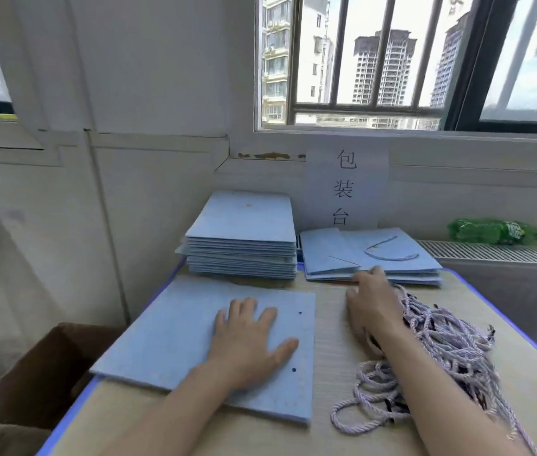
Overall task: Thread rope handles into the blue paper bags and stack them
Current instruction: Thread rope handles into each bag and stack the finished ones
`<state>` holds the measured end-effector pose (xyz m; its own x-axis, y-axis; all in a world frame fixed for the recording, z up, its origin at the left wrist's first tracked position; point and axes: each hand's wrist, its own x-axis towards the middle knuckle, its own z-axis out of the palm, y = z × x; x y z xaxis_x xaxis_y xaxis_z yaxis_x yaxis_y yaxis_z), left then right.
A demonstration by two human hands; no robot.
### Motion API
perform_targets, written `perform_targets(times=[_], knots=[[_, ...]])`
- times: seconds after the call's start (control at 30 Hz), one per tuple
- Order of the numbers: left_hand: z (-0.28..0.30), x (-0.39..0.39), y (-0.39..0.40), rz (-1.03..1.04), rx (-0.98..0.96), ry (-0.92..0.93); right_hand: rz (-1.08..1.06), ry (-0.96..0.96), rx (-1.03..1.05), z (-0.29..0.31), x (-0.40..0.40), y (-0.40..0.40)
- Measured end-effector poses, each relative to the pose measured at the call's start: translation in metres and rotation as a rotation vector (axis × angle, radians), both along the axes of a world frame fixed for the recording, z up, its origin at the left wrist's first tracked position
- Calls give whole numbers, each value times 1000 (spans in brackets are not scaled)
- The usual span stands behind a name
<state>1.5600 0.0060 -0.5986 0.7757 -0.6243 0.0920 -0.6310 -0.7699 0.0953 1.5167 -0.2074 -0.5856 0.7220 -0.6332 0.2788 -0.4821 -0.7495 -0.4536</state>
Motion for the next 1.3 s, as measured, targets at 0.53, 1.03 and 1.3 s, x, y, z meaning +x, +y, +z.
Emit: perform_targets(times=[0.53, 1.03, 1.3], knots=[[12, 24, 28, -116, -310, 10, 779, -57, 97, 22, -20, 60], [6, -9, 31, -146, 5, 127, 1005, 93, -72, 14, -24, 86], [8, -8, 32, -127, -68, 187, 1011, 58, 36, 10, -22, 92]])
